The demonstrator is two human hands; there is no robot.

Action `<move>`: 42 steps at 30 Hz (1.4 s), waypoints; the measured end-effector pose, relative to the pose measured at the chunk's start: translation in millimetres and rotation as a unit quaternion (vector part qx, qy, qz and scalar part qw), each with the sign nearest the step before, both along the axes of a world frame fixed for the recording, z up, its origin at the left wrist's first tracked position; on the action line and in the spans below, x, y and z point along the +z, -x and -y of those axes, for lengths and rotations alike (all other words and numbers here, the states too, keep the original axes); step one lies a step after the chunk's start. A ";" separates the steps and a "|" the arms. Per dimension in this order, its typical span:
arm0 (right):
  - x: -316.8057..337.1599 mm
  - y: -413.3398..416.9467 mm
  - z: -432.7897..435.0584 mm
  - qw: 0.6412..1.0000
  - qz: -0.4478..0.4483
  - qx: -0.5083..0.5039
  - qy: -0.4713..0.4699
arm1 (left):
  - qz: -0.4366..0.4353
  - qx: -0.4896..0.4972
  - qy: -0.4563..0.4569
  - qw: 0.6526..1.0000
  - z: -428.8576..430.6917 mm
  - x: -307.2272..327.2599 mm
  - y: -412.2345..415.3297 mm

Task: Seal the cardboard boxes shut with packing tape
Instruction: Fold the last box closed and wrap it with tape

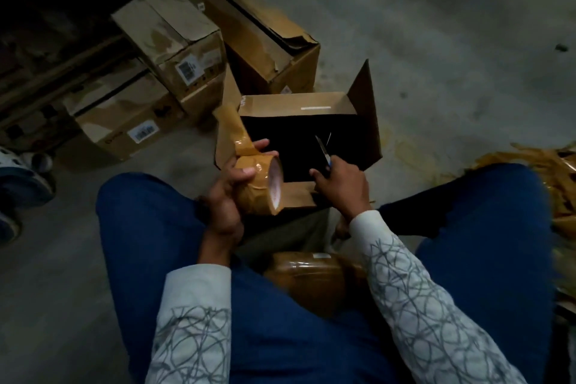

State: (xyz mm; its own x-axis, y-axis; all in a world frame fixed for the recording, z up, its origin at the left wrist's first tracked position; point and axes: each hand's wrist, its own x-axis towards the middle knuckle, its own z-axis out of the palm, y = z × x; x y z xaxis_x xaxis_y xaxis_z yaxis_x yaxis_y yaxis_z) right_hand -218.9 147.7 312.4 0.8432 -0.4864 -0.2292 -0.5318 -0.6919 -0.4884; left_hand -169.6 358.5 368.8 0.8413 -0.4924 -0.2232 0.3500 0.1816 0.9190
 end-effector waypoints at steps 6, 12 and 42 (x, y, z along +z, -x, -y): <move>-10.2 -3.8 4.8 0.992 -0.038 -0.017 -0.118 | -0.123 -0.044 -0.124 0.984 24.1 -23.2 7.4; 1.7 -46.4 31.0 0.964 -0.018 -0.025 -0.262 | -0.101 -0.077 -0.218 0.968 29.6 -34.8 11.0; 45.6 -134.9 79.4 0.992 0.092 -0.065 0.060 | -0.204 0.084 -0.180 0.958 34.2 -40.4 -15.9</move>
